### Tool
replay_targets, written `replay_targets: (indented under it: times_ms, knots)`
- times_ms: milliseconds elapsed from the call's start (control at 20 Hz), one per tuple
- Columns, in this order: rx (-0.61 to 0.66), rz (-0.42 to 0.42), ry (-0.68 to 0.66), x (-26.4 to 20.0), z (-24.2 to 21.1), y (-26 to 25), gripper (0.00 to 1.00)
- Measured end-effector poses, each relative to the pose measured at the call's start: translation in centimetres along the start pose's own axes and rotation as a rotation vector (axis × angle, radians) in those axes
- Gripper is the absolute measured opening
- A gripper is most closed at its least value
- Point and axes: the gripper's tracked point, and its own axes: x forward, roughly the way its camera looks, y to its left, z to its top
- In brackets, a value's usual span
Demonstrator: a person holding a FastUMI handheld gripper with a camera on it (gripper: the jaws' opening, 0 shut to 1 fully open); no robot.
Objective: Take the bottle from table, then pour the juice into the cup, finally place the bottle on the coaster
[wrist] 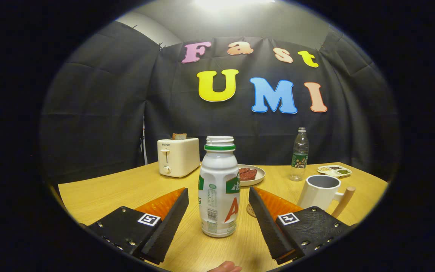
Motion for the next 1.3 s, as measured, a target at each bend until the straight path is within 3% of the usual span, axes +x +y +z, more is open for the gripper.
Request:
replay_targets:
  times_ms: [250, 450, 550, 850, 1300]
  knots:
    - [-0.004, 0.042, 0.041, 3.2, -1.6, 0.5, 0.98]
    - [0.005, 0.027, 0.042, 4.8, -1.6, -0.2, 0.96]
    - [0.009, 0.026, 0.044, 4.5, -1.3, -0.2, 0.72]
    - [0.08, -0.027, 0.068, 4.0, -1.3, -1.4, 0.67]
    - [0.392, -0.03, 0.053, 4.3, 0.7, -1.5, 0.67]
